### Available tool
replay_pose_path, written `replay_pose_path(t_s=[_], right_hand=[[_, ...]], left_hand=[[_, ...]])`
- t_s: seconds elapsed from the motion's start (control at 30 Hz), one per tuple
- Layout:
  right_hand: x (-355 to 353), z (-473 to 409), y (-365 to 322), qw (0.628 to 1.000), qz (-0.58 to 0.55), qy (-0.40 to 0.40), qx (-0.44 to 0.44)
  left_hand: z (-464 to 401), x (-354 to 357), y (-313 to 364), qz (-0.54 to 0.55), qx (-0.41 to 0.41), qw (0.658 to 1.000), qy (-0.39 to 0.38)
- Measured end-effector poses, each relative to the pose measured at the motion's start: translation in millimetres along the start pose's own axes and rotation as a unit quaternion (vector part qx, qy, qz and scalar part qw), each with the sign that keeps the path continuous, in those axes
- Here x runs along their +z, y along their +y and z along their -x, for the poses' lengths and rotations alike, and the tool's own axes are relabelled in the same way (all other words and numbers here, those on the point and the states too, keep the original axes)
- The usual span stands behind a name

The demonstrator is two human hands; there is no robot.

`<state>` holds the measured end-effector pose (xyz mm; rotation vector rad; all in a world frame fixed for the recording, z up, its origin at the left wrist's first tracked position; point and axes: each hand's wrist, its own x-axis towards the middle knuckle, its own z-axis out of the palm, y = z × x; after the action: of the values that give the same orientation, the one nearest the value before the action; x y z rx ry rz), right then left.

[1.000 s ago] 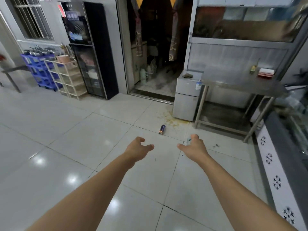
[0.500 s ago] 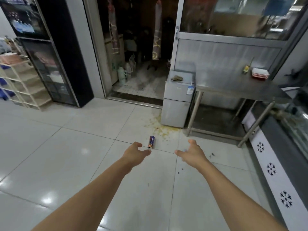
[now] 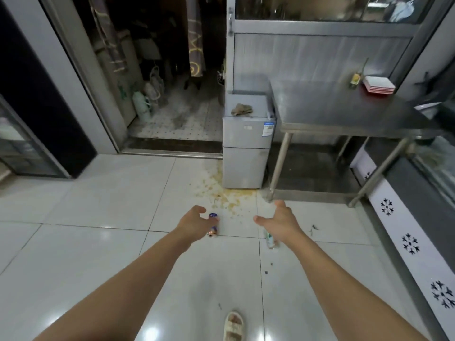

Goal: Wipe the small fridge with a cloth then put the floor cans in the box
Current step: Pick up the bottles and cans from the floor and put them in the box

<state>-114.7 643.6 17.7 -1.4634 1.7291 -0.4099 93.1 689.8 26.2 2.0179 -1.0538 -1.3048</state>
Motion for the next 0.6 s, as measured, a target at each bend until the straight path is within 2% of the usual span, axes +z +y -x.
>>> replay_pose_path(t_s=[0.27,0.6], right_hand=[[17,-163,-49,0.999,0.006,-0.050,0.016],[81,-300,-63,0.991,0.030,-0.103,0.074]], left_hand=[[-155,-18,48,-0.003,-0.053,0.999,0.009],[-323,-32,36,-0.028,-0.113,0.993,-0.015]])
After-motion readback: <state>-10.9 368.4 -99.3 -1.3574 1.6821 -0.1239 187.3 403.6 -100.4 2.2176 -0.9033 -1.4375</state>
